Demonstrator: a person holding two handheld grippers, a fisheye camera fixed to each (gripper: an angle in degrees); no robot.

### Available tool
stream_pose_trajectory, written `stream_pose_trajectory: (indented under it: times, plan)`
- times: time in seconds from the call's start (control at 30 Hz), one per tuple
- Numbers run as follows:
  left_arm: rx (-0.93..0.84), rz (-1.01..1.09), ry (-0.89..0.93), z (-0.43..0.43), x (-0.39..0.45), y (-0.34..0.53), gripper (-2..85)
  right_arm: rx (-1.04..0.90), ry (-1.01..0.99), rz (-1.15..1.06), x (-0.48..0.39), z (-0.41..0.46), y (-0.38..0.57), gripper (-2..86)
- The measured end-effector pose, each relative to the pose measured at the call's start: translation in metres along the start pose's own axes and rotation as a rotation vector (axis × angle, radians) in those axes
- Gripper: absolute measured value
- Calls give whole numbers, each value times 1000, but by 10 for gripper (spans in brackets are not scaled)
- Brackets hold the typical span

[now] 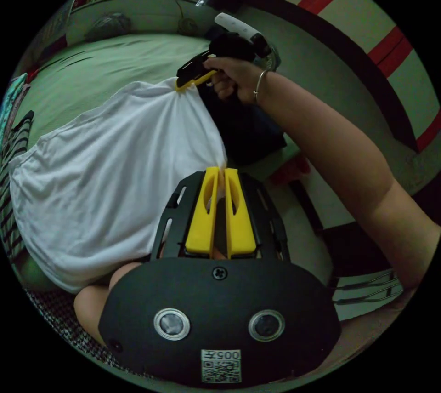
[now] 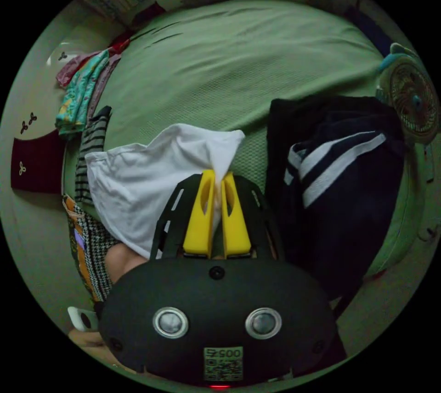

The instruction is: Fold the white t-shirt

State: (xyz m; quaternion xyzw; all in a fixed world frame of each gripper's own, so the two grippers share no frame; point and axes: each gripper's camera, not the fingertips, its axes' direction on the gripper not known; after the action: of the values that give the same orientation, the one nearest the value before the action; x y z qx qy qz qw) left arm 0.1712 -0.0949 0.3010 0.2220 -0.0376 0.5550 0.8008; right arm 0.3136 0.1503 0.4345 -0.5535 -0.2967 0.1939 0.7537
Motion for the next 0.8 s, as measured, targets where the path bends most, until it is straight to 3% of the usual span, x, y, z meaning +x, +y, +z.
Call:
stream_pose_trajectory:
  times: [0.13,0.33,0.53,0.8]
  plan:
    - [60,43,25,-19,12,-19,28,48,135,53,14,-33,-1,-13]
    - [71,52,91,-41,3,-25,29,87,127,117,19,-59,14,-13]
    - [80,-6,49,-78,-37,6,29,111,149,89,-47,-55,30,-13]
    - [124,-131,-75,-152,-102,63,29,109,120,-133,-203,-25,52,-12]
